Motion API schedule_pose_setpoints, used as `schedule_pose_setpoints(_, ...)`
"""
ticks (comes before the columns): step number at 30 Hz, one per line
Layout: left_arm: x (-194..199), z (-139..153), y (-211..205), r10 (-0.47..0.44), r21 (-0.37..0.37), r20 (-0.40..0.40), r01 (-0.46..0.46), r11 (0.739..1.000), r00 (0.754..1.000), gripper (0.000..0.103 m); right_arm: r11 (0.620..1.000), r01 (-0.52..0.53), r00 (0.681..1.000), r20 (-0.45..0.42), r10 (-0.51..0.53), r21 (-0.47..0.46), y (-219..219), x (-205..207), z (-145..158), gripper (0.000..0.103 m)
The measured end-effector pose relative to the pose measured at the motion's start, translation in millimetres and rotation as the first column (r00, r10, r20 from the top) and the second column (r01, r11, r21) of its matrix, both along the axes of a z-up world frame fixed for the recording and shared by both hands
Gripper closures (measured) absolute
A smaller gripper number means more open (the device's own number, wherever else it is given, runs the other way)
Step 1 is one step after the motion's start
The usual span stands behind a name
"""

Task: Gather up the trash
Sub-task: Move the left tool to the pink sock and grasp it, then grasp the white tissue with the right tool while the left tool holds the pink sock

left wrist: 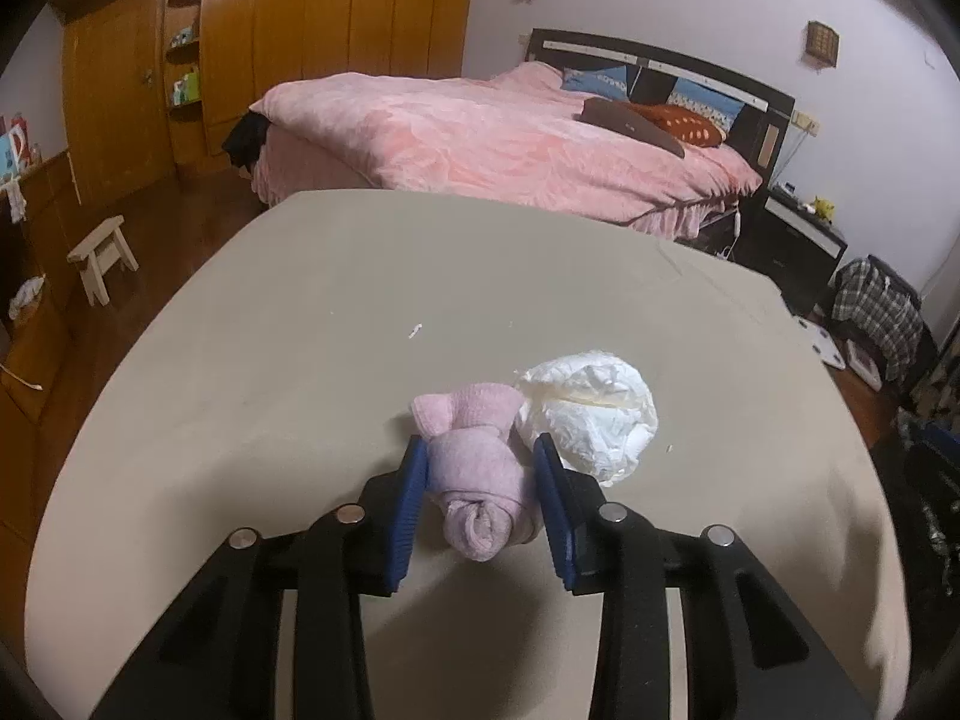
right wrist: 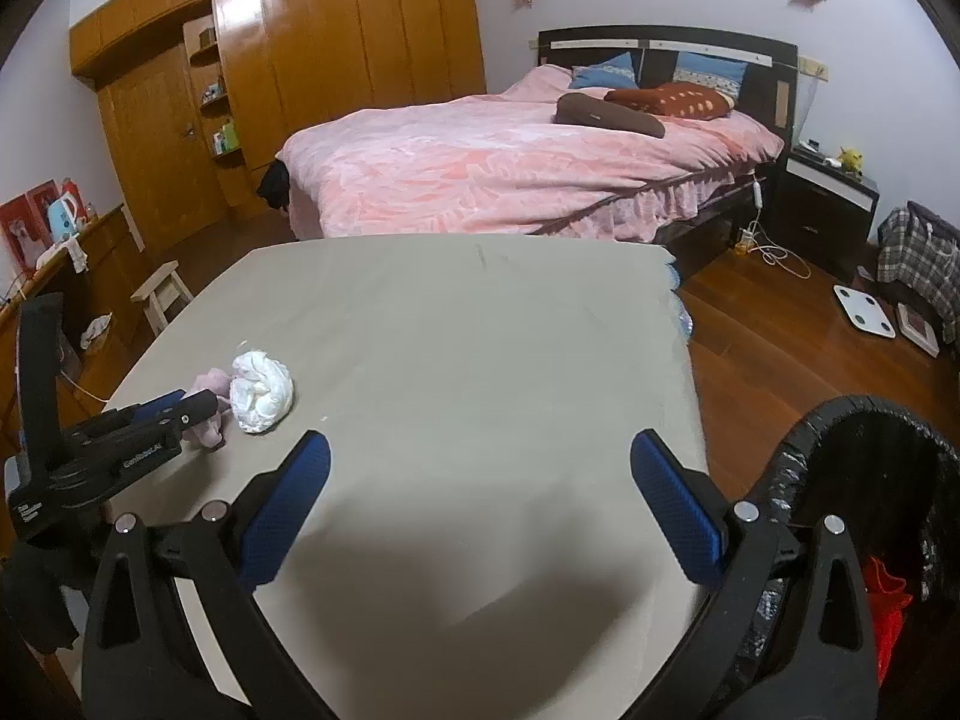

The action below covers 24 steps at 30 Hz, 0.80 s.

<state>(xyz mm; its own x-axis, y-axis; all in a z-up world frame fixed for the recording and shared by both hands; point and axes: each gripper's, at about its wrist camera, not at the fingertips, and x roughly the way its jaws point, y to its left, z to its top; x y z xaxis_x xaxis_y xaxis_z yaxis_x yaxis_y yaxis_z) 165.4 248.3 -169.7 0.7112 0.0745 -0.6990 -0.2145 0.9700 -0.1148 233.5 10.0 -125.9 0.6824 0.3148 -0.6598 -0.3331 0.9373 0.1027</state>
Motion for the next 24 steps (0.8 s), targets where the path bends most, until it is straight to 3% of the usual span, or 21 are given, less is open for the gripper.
schedule_pose_setpoints(10, -20, 15, 30, 0.074, 0.032, 0.040, -0.075, 0.997, 0.996, 0.068, 0.998, -0.061, 0.998, -0.001, 0.061, 0.010, 35, 12, -1, 0.005)
schedule_pose_setpoints(24, -29, 8, 85, 0.176, 0.064, 0.025, -0.177, 0.982, 0.984, 0.068, 0.983, -0.186, 0.980, -0.070, 0.185, -0.001, 138, 45, -27, 0.006)
